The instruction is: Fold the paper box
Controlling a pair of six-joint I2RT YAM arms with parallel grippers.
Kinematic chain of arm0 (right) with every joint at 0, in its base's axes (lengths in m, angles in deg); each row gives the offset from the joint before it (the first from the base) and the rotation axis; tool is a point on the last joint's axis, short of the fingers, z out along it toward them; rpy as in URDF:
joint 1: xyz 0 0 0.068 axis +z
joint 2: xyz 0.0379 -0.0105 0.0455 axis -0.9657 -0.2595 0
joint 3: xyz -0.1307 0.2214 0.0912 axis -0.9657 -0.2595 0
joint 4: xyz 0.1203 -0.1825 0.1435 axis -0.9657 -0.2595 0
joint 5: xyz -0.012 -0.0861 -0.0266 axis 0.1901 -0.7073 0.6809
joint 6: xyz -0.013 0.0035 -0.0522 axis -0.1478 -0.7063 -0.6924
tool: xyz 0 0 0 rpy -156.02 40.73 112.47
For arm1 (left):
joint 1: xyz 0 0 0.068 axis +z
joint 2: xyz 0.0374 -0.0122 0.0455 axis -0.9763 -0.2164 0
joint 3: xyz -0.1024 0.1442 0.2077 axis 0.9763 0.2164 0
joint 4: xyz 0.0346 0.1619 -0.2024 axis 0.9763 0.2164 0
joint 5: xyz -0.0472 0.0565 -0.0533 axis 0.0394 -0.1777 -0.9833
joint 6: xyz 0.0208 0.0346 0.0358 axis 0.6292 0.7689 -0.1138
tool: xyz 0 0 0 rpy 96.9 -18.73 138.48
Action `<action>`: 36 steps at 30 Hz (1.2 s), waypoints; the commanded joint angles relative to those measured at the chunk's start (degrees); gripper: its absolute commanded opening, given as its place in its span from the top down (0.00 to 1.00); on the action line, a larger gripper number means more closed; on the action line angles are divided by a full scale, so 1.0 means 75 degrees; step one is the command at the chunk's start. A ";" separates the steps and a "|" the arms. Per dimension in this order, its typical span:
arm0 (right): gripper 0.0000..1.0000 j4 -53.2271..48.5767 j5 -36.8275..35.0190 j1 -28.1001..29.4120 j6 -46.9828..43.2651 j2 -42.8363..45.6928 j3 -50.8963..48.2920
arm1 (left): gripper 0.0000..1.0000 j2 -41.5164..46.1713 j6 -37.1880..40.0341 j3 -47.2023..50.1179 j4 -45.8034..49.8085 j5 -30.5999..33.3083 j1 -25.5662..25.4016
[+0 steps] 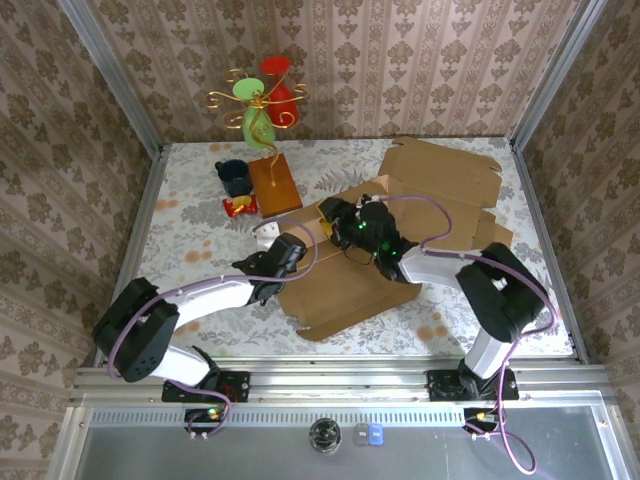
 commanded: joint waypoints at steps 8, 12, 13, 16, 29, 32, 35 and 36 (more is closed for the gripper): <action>0.20 -0.4591 0.0727 -0.1429 -0.2359 0.2116 0.1762 | 1.00 0.1252 0.0995 0.0488 -0.0450 -0.1491 0.0834; 0.22 -0.5456 0.1348 -0.2348 -0.3100 0.2756 0.2199 | 1.00 0.1466 0.1144 0.0495 -0.0614 -0.2289 0.1257; 0.22 -0.5656 0.1472 -0.2564 -0.3274 0.2837 0.2330 | 1.00 0.1494 0.1190 0.0495 -0.0672 -0.2471 0.1357; 0.23 -0.6068 0.1894 -0.3215 -0.3858 0.3032 0.2744 | 1.00 0.1509 0.1246 0.0434 -0.0762 -0.3106 0.1674; 0.43 -0.7255 0.3682 -0.4737 -0.6626 0.2198 0.3934 | 1.00 0.1034 0.0984 0.0056 -0.1756 -0.6273 0.3133; 0.51 -0.6889 0.4489 -0.4779 -0.7206 0.1618 0.4049 | 1.00 0.0709 0.0930 -0.0147 -0.1990 -0.7228 0.3451; 0.56 -0.6475 0.5275 -0.4777 -0.7528 0.1257 0.4225 | 1.00 0.0292 0.0849 -0.0411 -0.2039 -0.8075 0.3746; 0.57 -0.6350 0.5456 -0.4782 -0.7567 0.1174 0.4284 | 1.00 0.0165 0.0864 -0.0513 -0.2009 -0.8299 0.3794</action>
